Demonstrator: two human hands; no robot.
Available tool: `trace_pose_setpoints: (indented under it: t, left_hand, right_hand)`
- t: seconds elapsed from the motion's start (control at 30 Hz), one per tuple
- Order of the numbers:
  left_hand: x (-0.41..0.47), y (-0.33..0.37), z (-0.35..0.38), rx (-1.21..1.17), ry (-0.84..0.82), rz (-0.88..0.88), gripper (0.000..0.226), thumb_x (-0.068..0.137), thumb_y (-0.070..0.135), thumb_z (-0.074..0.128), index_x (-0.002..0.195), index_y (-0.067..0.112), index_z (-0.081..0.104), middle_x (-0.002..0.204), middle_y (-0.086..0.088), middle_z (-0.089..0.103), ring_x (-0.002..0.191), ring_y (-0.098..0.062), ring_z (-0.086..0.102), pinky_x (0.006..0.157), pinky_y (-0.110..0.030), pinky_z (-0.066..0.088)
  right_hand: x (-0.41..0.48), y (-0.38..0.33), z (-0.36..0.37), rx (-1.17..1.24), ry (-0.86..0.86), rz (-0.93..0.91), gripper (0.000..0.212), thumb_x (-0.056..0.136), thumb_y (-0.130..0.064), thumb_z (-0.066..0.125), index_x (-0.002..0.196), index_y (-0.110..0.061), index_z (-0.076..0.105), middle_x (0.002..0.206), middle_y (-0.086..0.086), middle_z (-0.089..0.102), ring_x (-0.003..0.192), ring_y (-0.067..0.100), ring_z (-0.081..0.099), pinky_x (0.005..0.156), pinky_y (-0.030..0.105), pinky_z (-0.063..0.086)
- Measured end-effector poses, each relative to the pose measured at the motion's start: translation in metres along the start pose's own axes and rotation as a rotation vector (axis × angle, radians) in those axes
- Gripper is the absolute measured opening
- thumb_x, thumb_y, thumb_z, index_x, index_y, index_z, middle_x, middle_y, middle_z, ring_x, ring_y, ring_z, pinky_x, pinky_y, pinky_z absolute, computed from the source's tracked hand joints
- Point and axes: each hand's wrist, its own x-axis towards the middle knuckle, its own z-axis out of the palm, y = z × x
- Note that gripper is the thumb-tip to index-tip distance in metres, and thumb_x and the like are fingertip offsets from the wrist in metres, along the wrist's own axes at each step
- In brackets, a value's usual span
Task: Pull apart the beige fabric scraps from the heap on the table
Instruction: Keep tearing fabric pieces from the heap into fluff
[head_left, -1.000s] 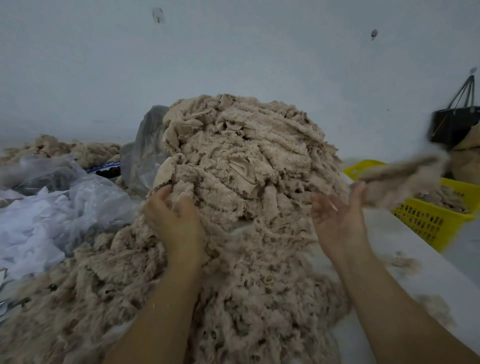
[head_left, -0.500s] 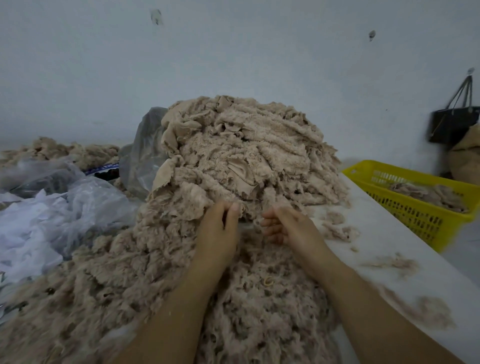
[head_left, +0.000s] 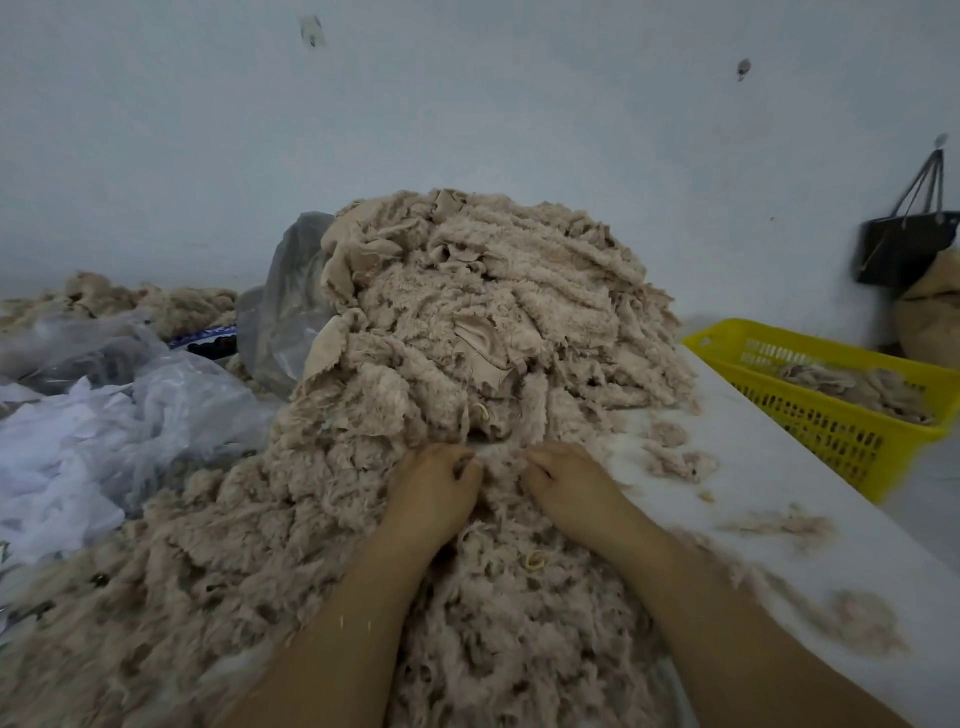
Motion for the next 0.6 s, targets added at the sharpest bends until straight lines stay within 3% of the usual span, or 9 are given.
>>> trace_pose_setpoints:
  t: [0.1,0.2,0.27,0.33,0.4,0.43,0.53,0.6]
  left_hand:
    - [0.000,0.002,-0.003,-0.085,0.075,-0.036,0.039,0.106,0.036,0.038,0.123,0.013,0.064,0.129,-0.011,0.061,0.120,-0.030,0.053,0.103,-0.041,0.041]
    - [-0.004,0.005,-0.004,-0.200,0.135,0.031,0.036,0.106,0.032,0.040,0.093,0.010,0.065,0.101,-0.013,0.064,0.104,-0.034,0.057,0.085,-0.038,0.043]
    - [-0.005,0.005,-0.002,-0.155,0.125,0.092,0.033,0.105,0.030,0.043,0.111,0.012,0.069,0.126,-0.010,0.058,0.116,-0.026,0.053,0.096,-0.034,0.043]
    - [-0.005,0.003,-0.001,-0.196,0.117,0.080,0.033,0.105,0.032,0.045,0.130,0.021,0.063,0.154,-0.006,0.034,0.123,-0.016,0.049,0.101,-0.024,0.038]
    - [-0.003,0.004,-0.002,-0.278,0.112,0.009,0.038,0.104,0.037,0.047,0.141,0.032,0.053,0.163,-0.006,0.013,0.115,-0.013,0.051,0.097,-0.021,0.037]
    - [-0.001,0.003,-0.003,-0.334,0.111,-0.034,0.041,0.103,0.039,0.047,0.144,0.036,0.048,0.163,-0.008,0.011,0.116,-0.017,0.052,0.101,-0.025,0.041]
    - [0.004,0.002,-0.005,-0.531,0.109,-0.093,0.049,0.103,0.042,0.045,0.152,0.039,0.036,0.153,-0.013,0.037,0.121,-0.027,0.055,0.104,-0.044,0.048]
    - [0.001,0.000,-0.005,-0.733,0.145,-0.095,0.044,0.107,0.037,0.039,0.151,0.035,0.039,0.133,-0.008,0.060,0.112,-0.023,0.062,0.091,-0.034,0.053]
  right_hand:
    - [-0.008,-0.010,-0.006,0.321,-0.025,-0.040,0.035,0.103,-0.042,0.042,0.106,-0.026,0.073,0.116,-0.016,0.064,0.109,0.006,0.056,0.087,0.018,0.043]
    - [-0.012,-0.016,-0.003,0.258,-0.025,-0.090,0.041,0.101,-0.038,0.045,0.090,-0.004,0.064,0.100,0.010,0.064,0.094,0.021,0.058,0.084,0.028,0.047]
    - [-0.012,-0.014,-0.004,0.193,0.008,-0.075,0.041,0.102,-0.034,0.044,0.073,-0.006,0.053,0.084,0.009,0.058,0.079,0.020,0.054,0.077,0.034,0.045]
    - [-0.012,-0.011,-0.007,0.156,-0.005,-0.063,0.043,0.104,-0.033,0.044,0.065,-0.017,0.038,0.071,-0.001,0.044,0.068,0.010,0.042,0.072,0.035,0.039]
    - [-0.012,-0.009,-0.006,0.142,-0.023,-0.057,0.043,0.104,-0.034,0.043,0.065,-0.020,0.034,0.070,-0.003,0.038,0.067,0.007,0.037,0.074,0.031,0.037]
    - [-0.012,-0.009,-0.005,0.150,-0.020,-0.060,0.043,0.104,-0.035,0.043,0.065,-0.020,0.033,0.070,-0.003,0.038,0.067,0.006,0.037,0.075,0.029,0.037]
    - [-0.012,-0.010,-0.004,0.145,-0.010,-0.072,0.043,0.105,-0.035,0.042,0.065,-0.020,0.033,0.070,-0.003,0.037,0.070,0.004,0.037,0.071,0.023,0.033]
    - [-0.012,-0.009,-0.005,0.153,-0.027,-0.074,0.043,0.105,-0.035,0.042,0.066,-0.019,0.032,0.071,-0.003,0.037,0.071,0.005,0.037,0.069,0.024,0.032]
